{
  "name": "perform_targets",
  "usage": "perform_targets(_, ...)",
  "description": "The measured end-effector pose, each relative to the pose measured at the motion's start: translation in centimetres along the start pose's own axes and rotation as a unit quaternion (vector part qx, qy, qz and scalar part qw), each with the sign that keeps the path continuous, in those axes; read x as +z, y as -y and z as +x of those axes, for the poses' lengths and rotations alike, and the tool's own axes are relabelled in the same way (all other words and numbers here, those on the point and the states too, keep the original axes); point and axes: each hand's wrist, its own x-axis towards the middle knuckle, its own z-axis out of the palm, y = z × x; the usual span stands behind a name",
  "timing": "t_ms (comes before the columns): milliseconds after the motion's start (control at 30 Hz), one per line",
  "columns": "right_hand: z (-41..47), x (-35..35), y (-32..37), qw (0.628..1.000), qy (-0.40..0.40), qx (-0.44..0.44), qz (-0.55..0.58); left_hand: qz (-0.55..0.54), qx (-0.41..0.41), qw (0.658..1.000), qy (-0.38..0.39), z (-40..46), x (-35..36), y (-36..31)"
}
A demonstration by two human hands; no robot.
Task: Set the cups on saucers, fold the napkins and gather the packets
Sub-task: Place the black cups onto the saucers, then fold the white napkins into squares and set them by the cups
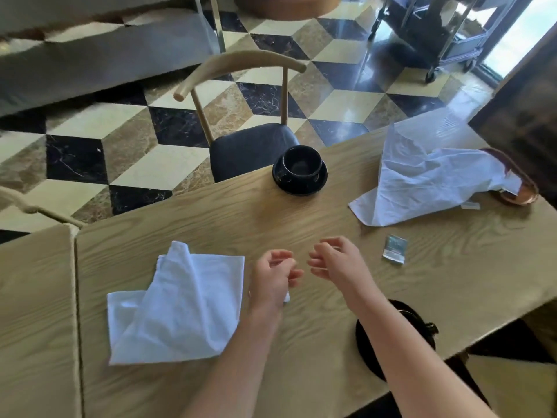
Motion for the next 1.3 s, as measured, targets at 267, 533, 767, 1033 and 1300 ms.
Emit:
perform_targets(267, -11.2, -0.2, -6.8, 0.996, 0.075, 0.038, -0.006, -0.065, -0.006, 0.996, -0.056, -13.8, -3.2, 5.2)
perform_targets(533, -15.6, 1.7, -9.3, 0.986, 0.13, 0.031, -0.098, -0.053, -0.035, 0.993, -0.096, -18.7, -12.0, 8.5)
perform_targets(767, -15.9, 5.5, -10.6, 0.976, 0.142, 0.051, -0.16, -0.072, -0.087, 0.985, -0.129, -16.7, -20.2, 11.8)
perform_targets(1033, -15.3, 8.5, -11.8, 0.962, 0.125, 0.111, -0.217, 0.16, -0.061, 0.965, -0.197, -10.8, -25.3, 9.6)
perform_targets(1300, -13.0, 12.8, -11.7, 0.974, 0.116, 0.139, -0.139, 0.381, -0.028, 0.904, -0.194, -3.7, -28.1, 5.4)
